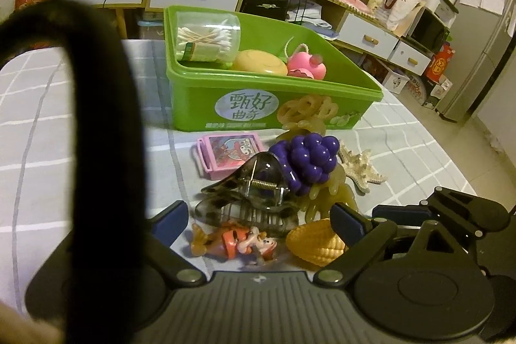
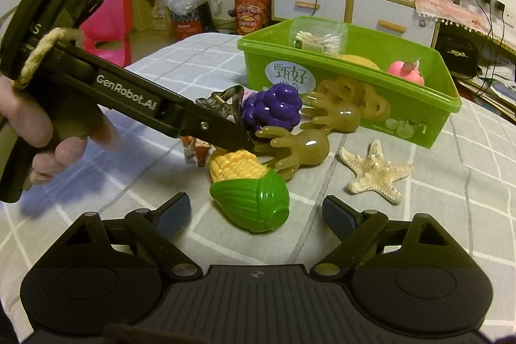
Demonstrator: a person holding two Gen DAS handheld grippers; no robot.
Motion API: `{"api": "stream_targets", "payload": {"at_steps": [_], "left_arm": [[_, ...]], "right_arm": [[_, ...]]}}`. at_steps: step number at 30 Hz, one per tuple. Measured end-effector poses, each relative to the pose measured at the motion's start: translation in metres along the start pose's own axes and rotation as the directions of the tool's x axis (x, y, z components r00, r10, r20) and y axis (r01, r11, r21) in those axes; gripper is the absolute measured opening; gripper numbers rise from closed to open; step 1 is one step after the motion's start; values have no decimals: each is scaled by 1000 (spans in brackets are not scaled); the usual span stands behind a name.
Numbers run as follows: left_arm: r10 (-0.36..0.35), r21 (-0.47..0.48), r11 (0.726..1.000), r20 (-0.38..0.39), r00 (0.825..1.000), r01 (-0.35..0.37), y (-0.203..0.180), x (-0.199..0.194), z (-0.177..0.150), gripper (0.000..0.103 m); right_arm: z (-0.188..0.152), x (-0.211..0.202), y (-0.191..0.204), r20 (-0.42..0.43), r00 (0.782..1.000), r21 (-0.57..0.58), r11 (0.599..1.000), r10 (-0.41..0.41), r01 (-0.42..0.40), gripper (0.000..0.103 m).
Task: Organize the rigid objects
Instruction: 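Grasp the dark claw hair clip with the left tool while the right grasps the corn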
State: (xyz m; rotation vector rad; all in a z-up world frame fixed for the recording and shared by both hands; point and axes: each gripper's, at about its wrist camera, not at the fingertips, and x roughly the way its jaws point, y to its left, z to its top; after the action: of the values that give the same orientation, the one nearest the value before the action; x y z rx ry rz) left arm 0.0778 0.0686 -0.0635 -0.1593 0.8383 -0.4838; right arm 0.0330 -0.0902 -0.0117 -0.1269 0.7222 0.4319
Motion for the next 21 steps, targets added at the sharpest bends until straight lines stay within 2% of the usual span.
{"api": "stream_targets", "payload": {"at_steps": [12, 15, 21], "left_arm": [[-1, -32, 999, -27, 1000, 1, 1, 1, 4, 60], [4, -42, 999, -31, 1000, -5, 3, 2, 6, 54], [4, -57, 998, -37, 999, -7, 4, 3, 6, 53]], "right_arm": [[5, -3, 1, 15, 1000, 3, 1000, -3, 3, 76], [6, -3, 1, 16, 1000, 5, 1000, -1, 0, 73], [9, -3, 2, 16, 1000, 2, 1000, 2, -2, 73]]}}
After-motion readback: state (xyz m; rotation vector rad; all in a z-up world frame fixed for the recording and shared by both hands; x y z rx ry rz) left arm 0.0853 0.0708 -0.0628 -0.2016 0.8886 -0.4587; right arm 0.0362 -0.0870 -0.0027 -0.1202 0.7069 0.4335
